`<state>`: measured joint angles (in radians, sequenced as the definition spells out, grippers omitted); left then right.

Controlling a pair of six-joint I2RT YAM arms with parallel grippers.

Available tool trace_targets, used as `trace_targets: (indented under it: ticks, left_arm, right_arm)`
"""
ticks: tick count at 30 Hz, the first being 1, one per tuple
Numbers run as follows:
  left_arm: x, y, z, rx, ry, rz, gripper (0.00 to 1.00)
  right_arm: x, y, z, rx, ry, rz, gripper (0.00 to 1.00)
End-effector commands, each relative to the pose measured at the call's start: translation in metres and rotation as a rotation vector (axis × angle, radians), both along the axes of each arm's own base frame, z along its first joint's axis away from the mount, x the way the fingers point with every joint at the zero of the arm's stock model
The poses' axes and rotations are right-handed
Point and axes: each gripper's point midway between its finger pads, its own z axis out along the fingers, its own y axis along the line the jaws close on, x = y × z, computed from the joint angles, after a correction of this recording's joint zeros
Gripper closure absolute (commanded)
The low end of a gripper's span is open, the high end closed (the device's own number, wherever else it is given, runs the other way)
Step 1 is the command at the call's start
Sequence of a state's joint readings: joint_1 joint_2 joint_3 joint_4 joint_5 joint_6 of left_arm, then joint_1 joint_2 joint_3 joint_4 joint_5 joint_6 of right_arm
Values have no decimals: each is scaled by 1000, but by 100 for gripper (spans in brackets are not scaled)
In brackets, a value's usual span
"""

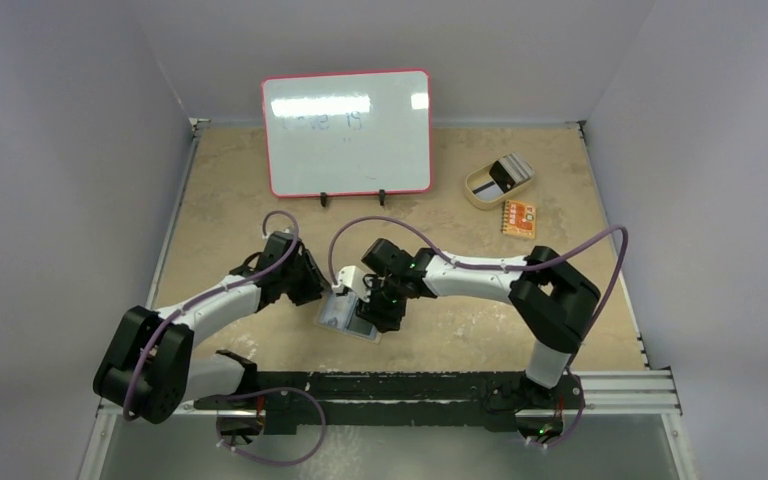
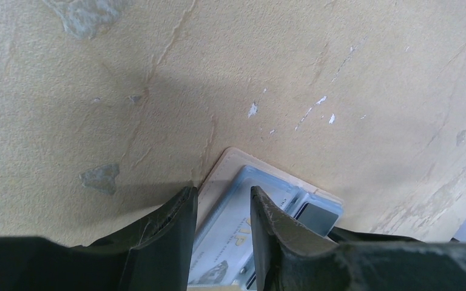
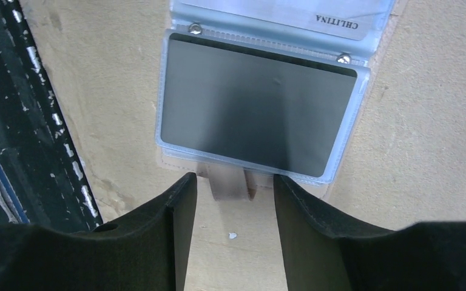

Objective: Put the credit cards into the card holder
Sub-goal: Adjust the card holder at the center of the board.

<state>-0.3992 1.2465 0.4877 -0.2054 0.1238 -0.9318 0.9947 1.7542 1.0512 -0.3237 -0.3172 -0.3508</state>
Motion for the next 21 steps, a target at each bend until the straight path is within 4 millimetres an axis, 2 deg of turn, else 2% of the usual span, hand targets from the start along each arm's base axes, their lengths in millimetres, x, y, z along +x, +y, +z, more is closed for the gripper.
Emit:
trace_targets:
  ticks: [1, 4, 6, 10, 11, 14, 19, 21]
  left_arm:
    - [5, 1, 2, -4, -18, 18, 64]
    - [10, 1, 5, -6, -20, 32, 65]
    - [21, 5, 13, -2, -27, 45, 65]
    - [47, 23, 30, 14, -45, 86, 65]
    - [52, 31, 31, 16, -40, 103, 65]
    - [66, 43, 39, 7, -44, 131, 65]
    - [69, 58, 41, 78, -18, 125, 63]
    - [66, 60, 41, 87, -10, 121, 61]
  right_arm:
    - [15, 10, -5, -8, -50, -46, 50]
    - [26, 20, -2, 28, -88, -83, 62]
    - [32, 26, 0, 51, -105, -108, 71]
    - [37, 29, 0, 76, -118, -163, 83]
    - [43, 30, 2, 85, -142, -196, 89]
    - [59, 37, 10, 110, -189, -242, 100]
    - [83, 56, 26, 191, -178, -349, 100]
    - [91, 53, 26, 212, -153, -409, 100]
